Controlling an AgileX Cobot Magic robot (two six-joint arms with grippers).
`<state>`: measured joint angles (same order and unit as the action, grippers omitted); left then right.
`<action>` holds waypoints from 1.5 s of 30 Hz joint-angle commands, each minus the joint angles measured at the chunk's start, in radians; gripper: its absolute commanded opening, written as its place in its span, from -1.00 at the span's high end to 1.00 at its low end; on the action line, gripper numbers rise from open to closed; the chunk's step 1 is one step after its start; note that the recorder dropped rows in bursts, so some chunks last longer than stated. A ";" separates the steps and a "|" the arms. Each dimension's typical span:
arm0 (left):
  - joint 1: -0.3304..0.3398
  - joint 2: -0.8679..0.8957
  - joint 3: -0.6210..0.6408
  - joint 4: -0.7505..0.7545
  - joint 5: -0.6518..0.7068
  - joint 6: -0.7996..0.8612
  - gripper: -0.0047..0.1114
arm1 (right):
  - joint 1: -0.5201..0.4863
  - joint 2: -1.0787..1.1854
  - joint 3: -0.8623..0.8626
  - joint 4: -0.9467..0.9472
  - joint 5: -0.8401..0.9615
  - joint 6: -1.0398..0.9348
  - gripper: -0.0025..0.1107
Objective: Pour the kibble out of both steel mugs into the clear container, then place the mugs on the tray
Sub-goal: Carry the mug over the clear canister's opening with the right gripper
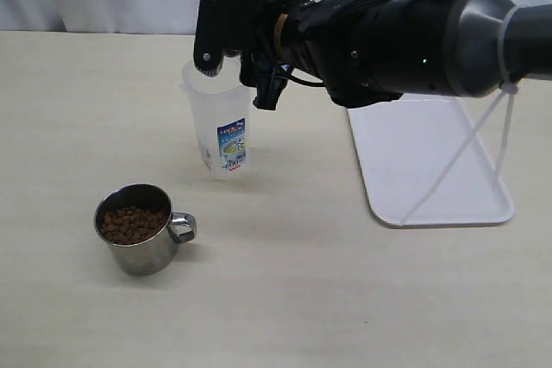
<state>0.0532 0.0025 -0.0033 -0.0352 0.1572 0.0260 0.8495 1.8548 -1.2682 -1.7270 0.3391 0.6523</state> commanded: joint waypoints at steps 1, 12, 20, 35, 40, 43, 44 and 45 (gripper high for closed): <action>-0.008 -0.003 0.003 -0.002 -0.011 -0.001 0.92 | 0.002 -0.006 -0.010 -0.017 0.006 -0.069 0.88; -0.008 -0.003 0.003 -0.002 -0.011 -0.001 0.92 | 0.002 -0.006 -0.010 -0.017 -0.001 -0.185 0.88; -0.008 -0.003 0.003 -0.002 -0.011 -0.001 0.92 | 0.002 -0.006 -0.010 -0.017 -0.001 -0.227 0.88; -0.008 -0.003 0.003 -0.002 -0.011 -0.001 0.92 | 0.002 0.023 -0.067 -0.017 -0.001 -0.286 0.88; -0.008 -0.003 0.003 -0.002 -0.011 -0.001 0.92 | 0.002 0.023 -0.067 -0.017 -0.001 -0.352 0.88; -0.008 -0.003 0.003 -0.002 -0.011 -0.001 0.92 | 0.002 0.023 -0.067 -0.017 -0.004 -0.383 0.88; -0.008 -0.003 0.003 -0.002 -0.011 -0.001 0.92 | 0.002 0.023 -0.067 -0.017 -0.004 -0.383 0.88; -0.008 -0.003 0.003 -0.002 -0.011 -0.001 0.92 | 0.002 0.023 -0.067 -0.017 -0.004 -0.385 0.88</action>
<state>0.0532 0.0025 -0.0033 -0.0352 0.1572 0.0276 0.8495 1.8856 -1.3257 -1.7307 0.3333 0.2892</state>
